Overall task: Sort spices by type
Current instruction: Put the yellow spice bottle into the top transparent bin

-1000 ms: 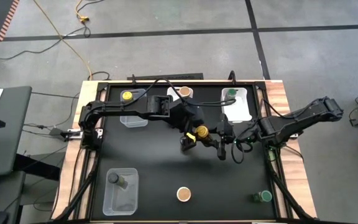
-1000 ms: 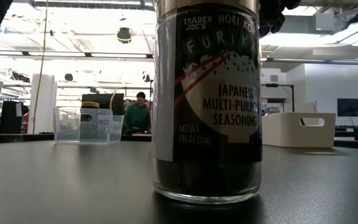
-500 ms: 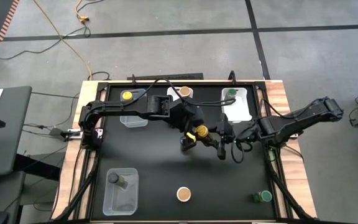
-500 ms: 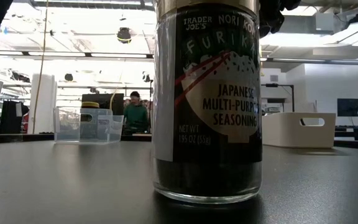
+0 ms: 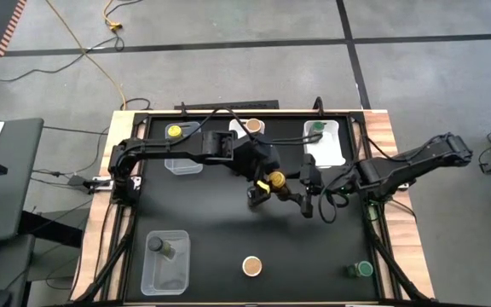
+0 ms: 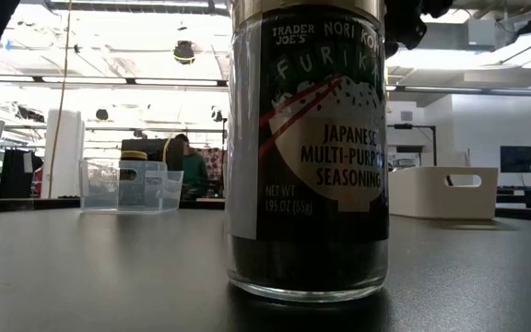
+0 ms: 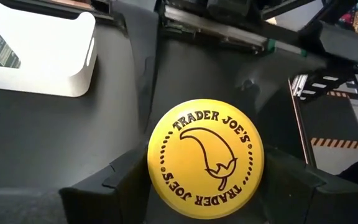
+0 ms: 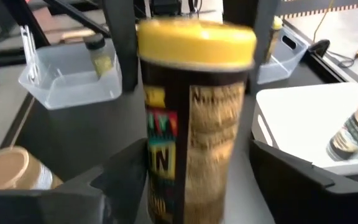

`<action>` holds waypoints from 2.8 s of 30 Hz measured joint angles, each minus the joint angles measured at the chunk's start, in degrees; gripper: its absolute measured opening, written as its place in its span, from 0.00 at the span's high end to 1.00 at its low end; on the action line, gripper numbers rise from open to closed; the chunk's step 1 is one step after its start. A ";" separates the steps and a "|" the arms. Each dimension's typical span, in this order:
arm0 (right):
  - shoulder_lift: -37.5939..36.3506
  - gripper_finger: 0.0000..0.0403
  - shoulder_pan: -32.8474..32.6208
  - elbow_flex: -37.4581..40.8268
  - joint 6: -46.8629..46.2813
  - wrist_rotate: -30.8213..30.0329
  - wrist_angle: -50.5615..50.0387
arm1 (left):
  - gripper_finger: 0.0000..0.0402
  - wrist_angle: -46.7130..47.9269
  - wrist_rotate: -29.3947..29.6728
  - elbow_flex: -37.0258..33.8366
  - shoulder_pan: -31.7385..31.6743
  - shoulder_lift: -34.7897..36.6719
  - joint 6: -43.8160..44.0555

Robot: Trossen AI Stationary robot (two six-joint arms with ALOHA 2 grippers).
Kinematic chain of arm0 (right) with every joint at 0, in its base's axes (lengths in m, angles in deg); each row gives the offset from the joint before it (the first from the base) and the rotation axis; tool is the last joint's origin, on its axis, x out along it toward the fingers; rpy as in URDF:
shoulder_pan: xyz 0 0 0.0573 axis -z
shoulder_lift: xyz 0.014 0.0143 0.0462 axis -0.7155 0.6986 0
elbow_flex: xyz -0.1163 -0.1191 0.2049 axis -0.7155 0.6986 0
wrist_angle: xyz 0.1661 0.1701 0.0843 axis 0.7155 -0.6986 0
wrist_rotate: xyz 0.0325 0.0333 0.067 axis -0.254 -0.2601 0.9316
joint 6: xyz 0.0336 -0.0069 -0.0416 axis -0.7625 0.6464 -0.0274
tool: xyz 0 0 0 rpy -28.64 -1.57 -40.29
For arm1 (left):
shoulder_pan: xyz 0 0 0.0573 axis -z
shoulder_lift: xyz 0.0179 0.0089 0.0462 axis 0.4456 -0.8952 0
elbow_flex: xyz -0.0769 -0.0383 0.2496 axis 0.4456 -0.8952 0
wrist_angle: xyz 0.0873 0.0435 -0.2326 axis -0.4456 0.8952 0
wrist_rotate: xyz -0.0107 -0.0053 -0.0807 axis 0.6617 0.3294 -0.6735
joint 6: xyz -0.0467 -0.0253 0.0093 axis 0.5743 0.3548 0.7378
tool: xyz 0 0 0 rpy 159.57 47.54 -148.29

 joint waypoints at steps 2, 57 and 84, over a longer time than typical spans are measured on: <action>-1.63 0.18 -0.08 0.00 0.00 0.00 -3.16 | 0.42 0.45 0.16 0.00 -0.02 0.00 -0.60; -5.74 0.04 8.44 0.00 -19.94 -0.20 -16.34 | 0.41 10.56 -3.50 -47.28 -42.06 35.69 -21.91; -5.74 0.04 10.14 0.00 -20.09 -0.20 -14.59 | 0.41 3.84 -6.47 -52.76 -49.93 35.08 -27.71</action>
